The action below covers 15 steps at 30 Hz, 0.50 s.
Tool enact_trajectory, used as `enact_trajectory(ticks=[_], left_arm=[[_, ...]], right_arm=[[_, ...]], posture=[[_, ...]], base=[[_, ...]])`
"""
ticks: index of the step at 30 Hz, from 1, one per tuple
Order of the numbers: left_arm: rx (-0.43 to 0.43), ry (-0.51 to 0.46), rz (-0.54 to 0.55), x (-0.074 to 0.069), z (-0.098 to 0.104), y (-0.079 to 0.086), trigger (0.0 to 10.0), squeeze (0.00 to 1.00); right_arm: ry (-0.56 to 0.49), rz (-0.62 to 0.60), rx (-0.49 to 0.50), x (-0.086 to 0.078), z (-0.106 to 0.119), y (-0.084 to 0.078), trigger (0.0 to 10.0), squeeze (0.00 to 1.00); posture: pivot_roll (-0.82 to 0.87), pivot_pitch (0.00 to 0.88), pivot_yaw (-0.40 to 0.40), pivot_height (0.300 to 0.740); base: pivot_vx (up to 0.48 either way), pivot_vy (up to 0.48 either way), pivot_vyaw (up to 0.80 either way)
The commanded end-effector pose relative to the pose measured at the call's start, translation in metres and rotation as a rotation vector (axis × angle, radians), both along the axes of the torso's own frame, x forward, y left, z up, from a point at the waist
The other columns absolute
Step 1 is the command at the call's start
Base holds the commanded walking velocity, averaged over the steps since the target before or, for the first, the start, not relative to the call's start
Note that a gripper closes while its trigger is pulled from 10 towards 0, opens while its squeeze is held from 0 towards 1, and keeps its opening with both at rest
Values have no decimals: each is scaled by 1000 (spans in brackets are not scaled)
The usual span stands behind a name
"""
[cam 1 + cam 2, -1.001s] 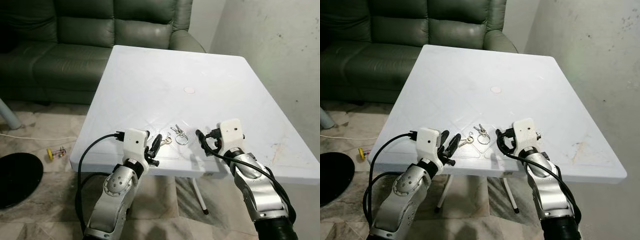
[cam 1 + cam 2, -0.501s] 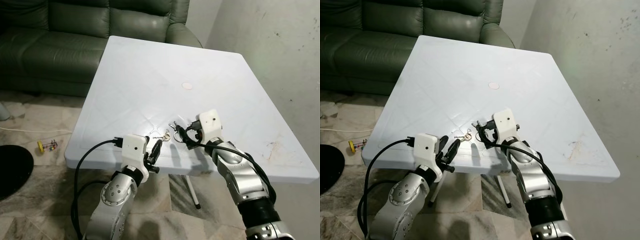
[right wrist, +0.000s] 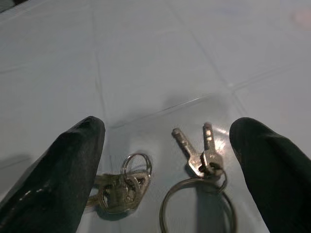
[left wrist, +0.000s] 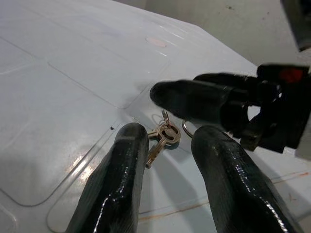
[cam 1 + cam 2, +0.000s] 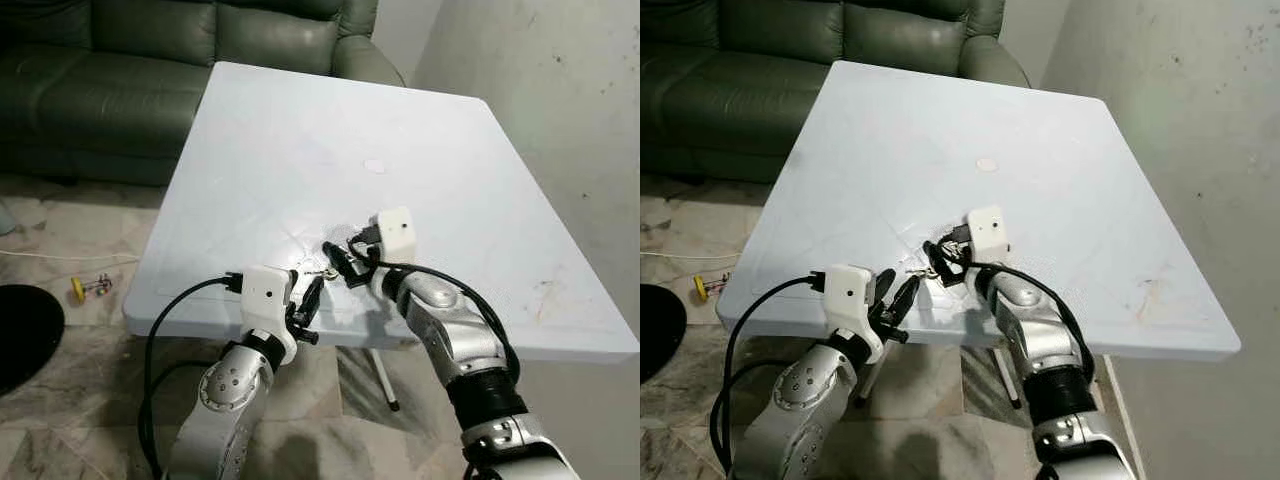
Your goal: Hang keys on a hook
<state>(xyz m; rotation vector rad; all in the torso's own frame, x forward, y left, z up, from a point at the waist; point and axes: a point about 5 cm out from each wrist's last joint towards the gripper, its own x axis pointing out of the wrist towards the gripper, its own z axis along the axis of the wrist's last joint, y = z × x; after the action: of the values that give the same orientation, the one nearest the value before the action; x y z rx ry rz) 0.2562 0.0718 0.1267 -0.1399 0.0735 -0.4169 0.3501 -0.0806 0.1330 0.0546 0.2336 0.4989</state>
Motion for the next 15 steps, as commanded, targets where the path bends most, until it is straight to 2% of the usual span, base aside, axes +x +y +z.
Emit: enact_trajectory(ticks=[1,15], left_arm=[[-32,0,-16,-3,4,-9,10000,0],[-38,9,-20,-4,4,-10,10000,0]], right_arm=[[25,-27,1,2,-3,-6,10000,0],[67,-26,1,1,-11,-6,10000,0]], posture=[[150,154,-180,740],[152,153,-177,740]], base=[[0,0,0],[0,0,0]])
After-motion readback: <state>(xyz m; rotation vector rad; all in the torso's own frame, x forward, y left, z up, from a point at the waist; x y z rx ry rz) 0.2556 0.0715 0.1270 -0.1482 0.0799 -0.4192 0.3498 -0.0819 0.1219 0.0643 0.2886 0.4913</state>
